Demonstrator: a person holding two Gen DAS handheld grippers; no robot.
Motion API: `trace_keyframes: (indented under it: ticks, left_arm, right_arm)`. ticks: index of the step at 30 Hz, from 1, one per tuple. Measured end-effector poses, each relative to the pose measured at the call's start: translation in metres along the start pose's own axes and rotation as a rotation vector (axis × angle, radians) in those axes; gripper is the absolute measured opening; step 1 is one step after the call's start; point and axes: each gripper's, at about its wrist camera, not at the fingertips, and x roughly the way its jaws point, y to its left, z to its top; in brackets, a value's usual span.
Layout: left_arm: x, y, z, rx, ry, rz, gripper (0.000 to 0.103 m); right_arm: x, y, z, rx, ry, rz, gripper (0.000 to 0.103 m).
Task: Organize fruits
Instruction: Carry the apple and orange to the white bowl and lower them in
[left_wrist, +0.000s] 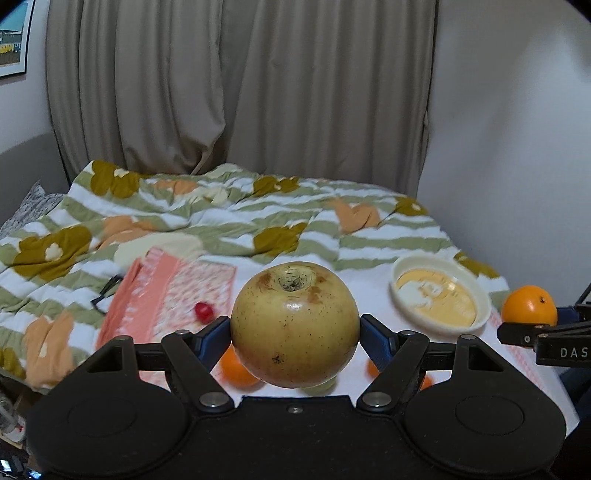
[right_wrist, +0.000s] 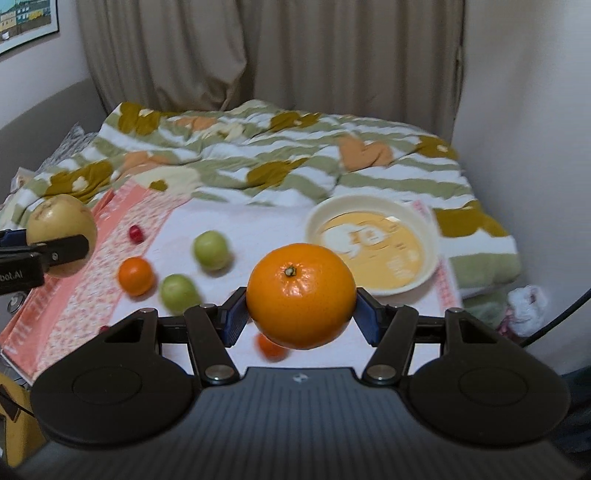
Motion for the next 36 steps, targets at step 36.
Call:
trace_keyframes:
  ticks: [36]
  left_arm:
    - [0.271, -0.19, 0.07, 0.23, 0.187, -0.175, 0.079]
  right_arm:
    - [0.163, -0.203, 0.096, 0.061, 0.079, -0.026, 0.075]
